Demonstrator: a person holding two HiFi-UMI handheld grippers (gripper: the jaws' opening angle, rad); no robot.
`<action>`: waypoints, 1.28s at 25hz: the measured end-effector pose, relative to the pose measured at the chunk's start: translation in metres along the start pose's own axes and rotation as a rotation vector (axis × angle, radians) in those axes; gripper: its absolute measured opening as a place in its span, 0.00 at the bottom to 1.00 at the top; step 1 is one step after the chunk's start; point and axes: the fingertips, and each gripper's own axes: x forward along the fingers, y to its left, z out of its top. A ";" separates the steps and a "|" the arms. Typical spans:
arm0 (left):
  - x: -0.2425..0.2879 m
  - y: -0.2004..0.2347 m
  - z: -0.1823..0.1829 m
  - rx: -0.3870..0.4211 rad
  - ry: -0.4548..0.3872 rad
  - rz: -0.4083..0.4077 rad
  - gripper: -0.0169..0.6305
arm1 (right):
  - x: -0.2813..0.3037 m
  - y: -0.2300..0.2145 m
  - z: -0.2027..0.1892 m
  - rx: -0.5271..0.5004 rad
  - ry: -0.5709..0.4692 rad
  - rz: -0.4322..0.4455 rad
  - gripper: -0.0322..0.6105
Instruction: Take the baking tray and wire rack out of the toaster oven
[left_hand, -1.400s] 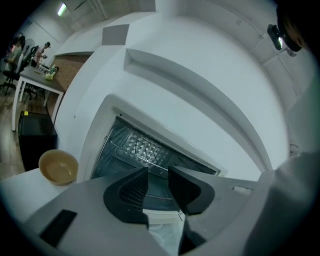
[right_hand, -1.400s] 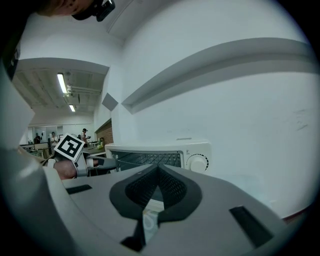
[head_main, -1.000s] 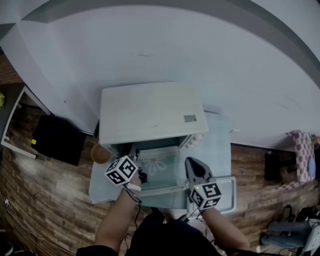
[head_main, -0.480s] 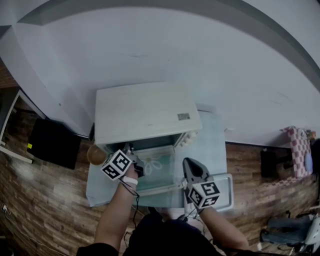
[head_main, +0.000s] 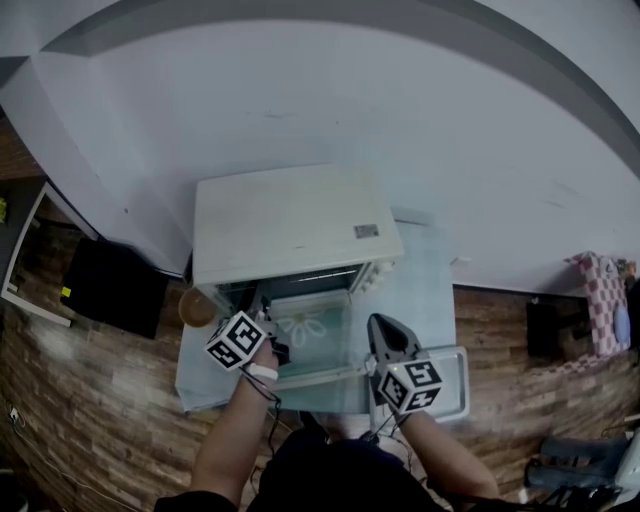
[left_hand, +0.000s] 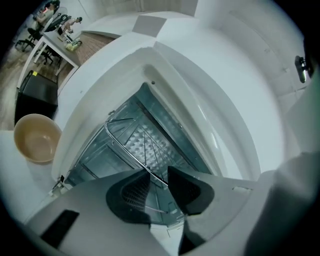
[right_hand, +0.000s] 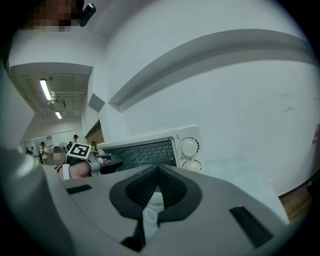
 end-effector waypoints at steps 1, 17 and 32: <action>-0.004 0.001 -0.003 0.003 0.003 0.006 0.19 | 0.000 0.002 0.000 0.003 0.000 0.007 0.06; -0.050 -0.008 -0.025 0.014 0.043 -0.007 0.20 | 0.023 0.011 -0.029 0.280 0.051 0.076 0.12; -0.060 0.031 0.005 -0.043 0.030 -0.007 0.36 | 0.100 0.018 -0.021 0.555 0.055 0.140 0.36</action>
